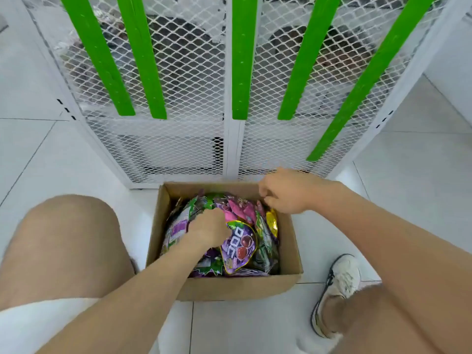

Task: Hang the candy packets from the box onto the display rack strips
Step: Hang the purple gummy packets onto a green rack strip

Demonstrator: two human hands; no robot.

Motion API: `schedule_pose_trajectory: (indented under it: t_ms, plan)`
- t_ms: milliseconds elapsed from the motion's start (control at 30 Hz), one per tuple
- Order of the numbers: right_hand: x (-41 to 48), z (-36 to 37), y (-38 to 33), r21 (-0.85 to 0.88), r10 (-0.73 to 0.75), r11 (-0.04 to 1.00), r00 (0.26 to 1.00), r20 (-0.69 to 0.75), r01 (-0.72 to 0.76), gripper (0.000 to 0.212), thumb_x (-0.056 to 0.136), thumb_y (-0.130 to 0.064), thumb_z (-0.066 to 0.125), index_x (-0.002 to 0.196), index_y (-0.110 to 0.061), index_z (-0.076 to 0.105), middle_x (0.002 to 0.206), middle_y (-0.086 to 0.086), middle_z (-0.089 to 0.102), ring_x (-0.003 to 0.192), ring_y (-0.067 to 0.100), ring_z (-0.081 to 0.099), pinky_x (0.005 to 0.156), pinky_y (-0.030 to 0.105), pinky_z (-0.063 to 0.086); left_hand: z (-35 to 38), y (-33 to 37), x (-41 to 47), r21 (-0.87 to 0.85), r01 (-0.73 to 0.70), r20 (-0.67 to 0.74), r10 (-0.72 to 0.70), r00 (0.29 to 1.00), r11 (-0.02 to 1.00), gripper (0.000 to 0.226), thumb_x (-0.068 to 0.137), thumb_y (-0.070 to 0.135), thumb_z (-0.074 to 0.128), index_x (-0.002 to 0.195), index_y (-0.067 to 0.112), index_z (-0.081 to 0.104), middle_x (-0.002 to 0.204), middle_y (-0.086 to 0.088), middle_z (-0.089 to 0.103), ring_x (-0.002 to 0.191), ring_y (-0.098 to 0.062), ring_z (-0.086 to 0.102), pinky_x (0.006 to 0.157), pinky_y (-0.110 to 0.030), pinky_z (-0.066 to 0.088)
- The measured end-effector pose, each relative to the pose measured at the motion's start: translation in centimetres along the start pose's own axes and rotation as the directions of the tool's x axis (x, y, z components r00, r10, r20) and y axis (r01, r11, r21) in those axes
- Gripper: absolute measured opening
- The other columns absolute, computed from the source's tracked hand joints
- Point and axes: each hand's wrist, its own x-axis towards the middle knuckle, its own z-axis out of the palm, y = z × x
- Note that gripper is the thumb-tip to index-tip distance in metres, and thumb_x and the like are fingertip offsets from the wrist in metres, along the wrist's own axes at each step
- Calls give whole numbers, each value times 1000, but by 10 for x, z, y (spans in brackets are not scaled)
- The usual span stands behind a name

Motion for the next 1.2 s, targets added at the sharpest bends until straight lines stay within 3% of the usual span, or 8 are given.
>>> schedule_pose_trajectory:
  t_ms: [133, 233, 400, 533, 667, 833, 1000, 1200]
  plan:
    - [10, 0, 21, 26, 9, 1000, 996, 88, -11, 23, 100, -20, 51, 108, -8, 70, 98, 13, 72, 95, 33, 65, 86, 45, 55, -2, 13, 9, 30, 57, -59, -55, 997, 998, 36, 94, 16, 65, 68, 15, 40, 73, -5, 50, 75, -31, 58, 64, -39, 47]
    - [19, 6, 33, 1, 6, 1000, 997, 77, -6, 18, 98, -19, 52, 105, -15, 68, 101, 11, 70, 95, 34, 65, 87, 48, 56, -23, 31, 12, -48, 6, -35, -7, 999, 999, 18, 84, 22, 71, 70, 13, 65, 72, -5, 66, 75, -29, 70, 66, -41, 58]
    - [9, 15, 46, 208, -119, 973, 990, 78, 100, 43, 96, -33, 72, 131, -9, 62, 118, 11, 71, 106, 29, 67, 93, 45, 55, -61, 65, -3, -190, -149, -126, 126, 984, 970, 10, 88, 31, 81, 82, 23, 79, 77, 5, 69, 73, -14, 66, 67, -27, 44]
    - [-7, 15, 64, 558, -87, 816, 986, -140, 151, 27, 92, -28, 80, 116, -17, 74, 109, -2, 78, 101, 10, 73, 98, 39, 58, -93, 90, -18, -315, -260, -299, 164, 940, 913, 17, 83, 27, 89, 73, 25, 76, 68, 2, 73, 61, -8, 63, 60, -22, 50]
    - [-35, 15, 73, 633, -29, 720, 923, -383, 285, 12, 90, -22, 82, 101, -18, 78, 93, -7, 78, 93, 7, 73, 97, 34, 55, -97, 108, -39, -416, -348, -421, 161, 893, 840, 17, 81, 30, 91, 73, 28, 76, 69, 7, 77, 69, -8, 73, 68, -34, 59]
    - [-66, 15, 79, 710, -65, 638, 939, -337, 298, 9, 95, -13, 76, 101, -21, 75, 85, -7, 75, 81, 4, 69, 78, 27, 56, -81, 125, -69, -540, -391, -506, 84, 858, 745, 19, 78, 33, 94, 80, 23, 78, 73, 10, 78, 70, -6, 74, 70, -28, 60]
    - [-57, 3, 108, 709, 184, 682, 895, -406, 181, 1, 98, -14, 71, 98, -13, 72, 91, 7, 76, 90, 28, 73, 89, 50, 57, -99, 156, -61, -424, -474, -578, 173, 798, 771, 17, 91, 41, 82, 91, 27, 73, 80, 12, 76, 73, -1, 71, 68, -22, 56]
    - [-37, -36, 198, 701, 624, 677, 679, -387, -223, 29, 96, -15, 66, 123, -6, 60, 106, 19, 71, 105, 38, 67, 90, 40, 52, -129, 191, -4, -229, -485, -575, 285, 767, 844, 33, 98, 27, 70, 130, 27, 63, 129, 8, 66, 115, -11, 63, 106, -36, 49]
